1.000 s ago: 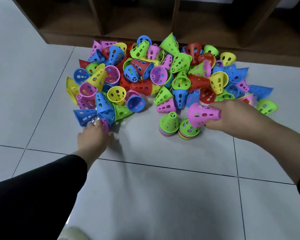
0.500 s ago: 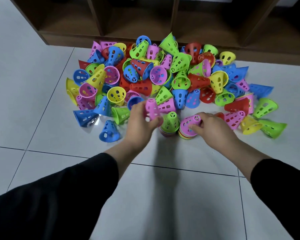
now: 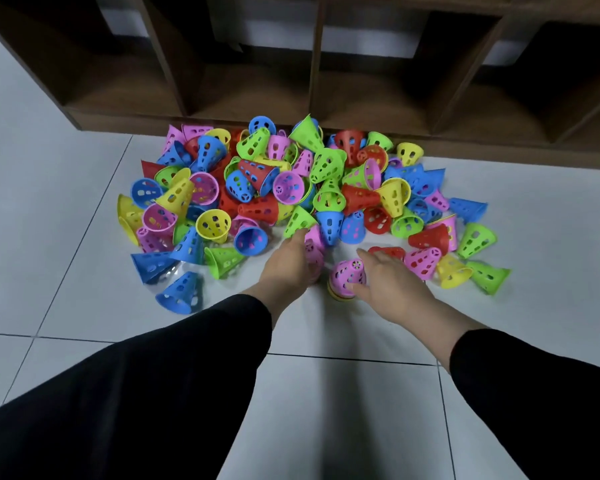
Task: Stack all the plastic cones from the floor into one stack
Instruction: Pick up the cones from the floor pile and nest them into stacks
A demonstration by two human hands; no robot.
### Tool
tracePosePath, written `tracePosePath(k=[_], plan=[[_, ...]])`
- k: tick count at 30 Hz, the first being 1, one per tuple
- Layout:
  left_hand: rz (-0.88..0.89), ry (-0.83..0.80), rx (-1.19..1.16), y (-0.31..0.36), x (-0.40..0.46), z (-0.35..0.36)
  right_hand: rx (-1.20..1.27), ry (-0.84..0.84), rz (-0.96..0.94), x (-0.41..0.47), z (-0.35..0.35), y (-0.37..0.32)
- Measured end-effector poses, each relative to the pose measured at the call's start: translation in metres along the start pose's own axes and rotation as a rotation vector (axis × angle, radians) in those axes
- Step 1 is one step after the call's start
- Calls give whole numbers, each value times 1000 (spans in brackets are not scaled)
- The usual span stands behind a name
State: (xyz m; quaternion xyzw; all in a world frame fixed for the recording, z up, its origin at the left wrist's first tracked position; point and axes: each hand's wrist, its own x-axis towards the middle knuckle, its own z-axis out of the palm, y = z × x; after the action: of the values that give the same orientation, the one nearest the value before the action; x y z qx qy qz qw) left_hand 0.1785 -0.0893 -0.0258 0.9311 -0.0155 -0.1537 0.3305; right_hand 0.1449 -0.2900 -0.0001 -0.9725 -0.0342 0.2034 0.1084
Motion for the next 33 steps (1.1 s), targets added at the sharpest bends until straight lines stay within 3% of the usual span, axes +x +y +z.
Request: tracePosePath(k=[2, 4, 7, 9, 15, 18, 22, 29, 33], plan=[[1, 6, -24, -3, -1, -8, -13, 56, -32, -4, -7, -9], [14, 123, 22, -22, -10, -21, -33, 164, -121, -4, -13, -23], [-45, 396, 282, -82, -31, -46, 47, 310, -313, -1, -17, -56], [-164, 443, 441, -125, -46, -60, 113, 308, -376, 5, -13, -83], [-239, 251, 571, -188, -56, -57, 190, 124, -398, 43, 25, -155], [-253, 151, 558, -202, -48, -51, 104, 37, -460, 70, 50, -180], [-250, 135, 461, -210, -49, -50, -38, -81, -481, 102, 78, -200], [-367, 90, 269, -209, -60, -51, -291, -13, -407, 105, 106, -218], [-391, 85, 189, -207, -64, -46, -282, -29, -415, 89, 113, -217]])
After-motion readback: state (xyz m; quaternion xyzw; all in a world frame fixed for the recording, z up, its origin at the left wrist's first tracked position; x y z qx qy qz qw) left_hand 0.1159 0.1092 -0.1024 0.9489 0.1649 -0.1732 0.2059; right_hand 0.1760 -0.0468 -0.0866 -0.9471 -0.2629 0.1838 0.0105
